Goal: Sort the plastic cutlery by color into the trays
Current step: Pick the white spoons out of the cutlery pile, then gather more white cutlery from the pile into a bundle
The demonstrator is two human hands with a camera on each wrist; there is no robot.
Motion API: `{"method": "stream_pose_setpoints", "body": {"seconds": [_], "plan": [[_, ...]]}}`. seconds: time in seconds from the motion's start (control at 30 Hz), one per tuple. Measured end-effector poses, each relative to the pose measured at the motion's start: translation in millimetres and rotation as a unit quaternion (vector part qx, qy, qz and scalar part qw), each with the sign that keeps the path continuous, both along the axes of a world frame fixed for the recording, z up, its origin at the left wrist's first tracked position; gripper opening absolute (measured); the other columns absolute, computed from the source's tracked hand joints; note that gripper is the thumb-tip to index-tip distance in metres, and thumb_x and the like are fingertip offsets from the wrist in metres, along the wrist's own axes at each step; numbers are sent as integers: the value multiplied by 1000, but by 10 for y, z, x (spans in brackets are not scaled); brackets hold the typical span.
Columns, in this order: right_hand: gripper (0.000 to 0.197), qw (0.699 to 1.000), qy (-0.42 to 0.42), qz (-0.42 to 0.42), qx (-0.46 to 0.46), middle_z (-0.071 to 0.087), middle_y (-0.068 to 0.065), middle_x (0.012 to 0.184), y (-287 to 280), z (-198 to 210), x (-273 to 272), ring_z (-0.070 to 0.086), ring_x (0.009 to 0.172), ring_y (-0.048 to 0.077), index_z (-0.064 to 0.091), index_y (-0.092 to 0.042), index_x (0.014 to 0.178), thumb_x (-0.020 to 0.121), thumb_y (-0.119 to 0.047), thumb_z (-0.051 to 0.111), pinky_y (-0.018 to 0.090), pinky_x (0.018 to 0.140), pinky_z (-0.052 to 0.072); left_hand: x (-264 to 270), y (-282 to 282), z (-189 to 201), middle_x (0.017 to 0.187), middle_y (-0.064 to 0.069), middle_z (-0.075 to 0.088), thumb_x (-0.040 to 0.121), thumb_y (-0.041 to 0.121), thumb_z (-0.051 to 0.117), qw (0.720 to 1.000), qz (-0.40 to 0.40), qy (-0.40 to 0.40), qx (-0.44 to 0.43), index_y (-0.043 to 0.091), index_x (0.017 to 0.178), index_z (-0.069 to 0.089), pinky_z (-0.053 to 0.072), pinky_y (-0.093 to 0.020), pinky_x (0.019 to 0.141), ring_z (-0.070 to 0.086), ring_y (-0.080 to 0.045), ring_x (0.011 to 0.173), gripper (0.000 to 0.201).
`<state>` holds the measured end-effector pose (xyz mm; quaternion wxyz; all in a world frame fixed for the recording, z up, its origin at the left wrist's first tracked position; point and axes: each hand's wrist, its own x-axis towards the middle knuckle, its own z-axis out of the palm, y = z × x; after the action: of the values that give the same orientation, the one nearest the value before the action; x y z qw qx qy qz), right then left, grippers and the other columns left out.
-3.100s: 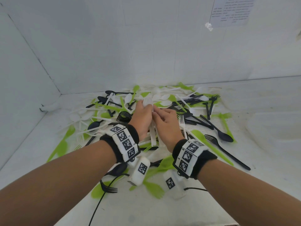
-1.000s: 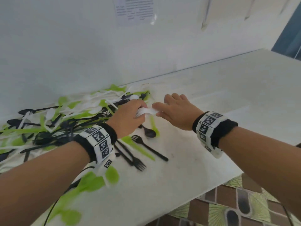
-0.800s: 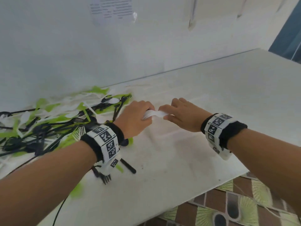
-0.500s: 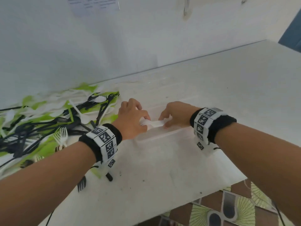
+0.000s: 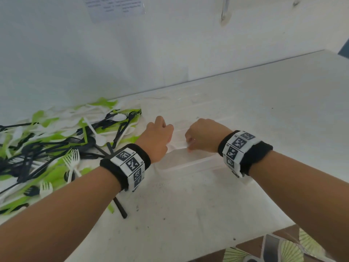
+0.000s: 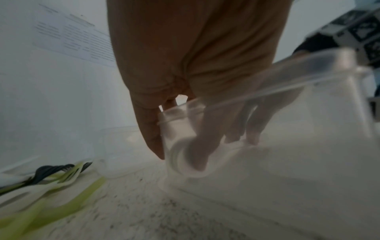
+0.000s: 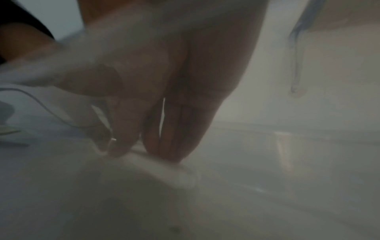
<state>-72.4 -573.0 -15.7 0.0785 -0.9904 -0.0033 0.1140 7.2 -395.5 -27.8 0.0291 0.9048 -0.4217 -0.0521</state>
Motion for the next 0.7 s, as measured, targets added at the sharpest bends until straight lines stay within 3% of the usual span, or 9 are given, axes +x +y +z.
{"method": "stream_pose_setpoints", "body": {"seconds": [0.1,0.2,0.3,0.37,0.47,0.7], "plan": [[19,1000,14,15,-7,73,0,103,-9,56,-8,67,94,22,76,-19,101,96,-28,61,34,86,55,-16,-42,7,114,-10,35,87,2,61,999,3,-22,26,14,97,42,53,-41,80,43,-26,92,26],[18,995,1,33,-89,67,5,93,87,35,-3,64,81,23,68,-11,91,96,-4,52,29,71,47,-25,-53,-7,115,-10,35,87,2,61,999,6,-29,32,15,98,41,53,-42,82,43,-27,93,27],[27,990,-24,37,-136,52,3,75,192,25,-7,52,65,22,47,-12,72,93,5,51,30,63,41,-16,-39,-14,114,-10,34,85,2,62,1000,4,-22,21,13,98,44,53,-42,80,44,-27,91,25],[25,990,-23,30,-136,55,4,76,169,24,22,53,65,20,52,-12,74,93,5,51,28,60,42,-4,-28,-16,113,-9,34,85,5,65,1000,3,-17,16,13,97,46,53,-42,80,45,-27,91,24],[21,991,-31,15,-129,67,7,91,128,-1,33,66,79,25,69,-10,94,93,1,52,28,67,47,7,-8,-38,112,-6,35,88,16,70,1000,0,-14,-4,15,96,47,52,-39,81,45,-25,90,24],[20,995,-12,6,-104,66,7,94,91,22,16,65,84,28,70,-14,93,96,-11,50,31,69,47,72,85,-115,107,2,40,85,35,80,988,27,93,-123,22,84,59,40,-26,84,48,-16,92,25]]}}
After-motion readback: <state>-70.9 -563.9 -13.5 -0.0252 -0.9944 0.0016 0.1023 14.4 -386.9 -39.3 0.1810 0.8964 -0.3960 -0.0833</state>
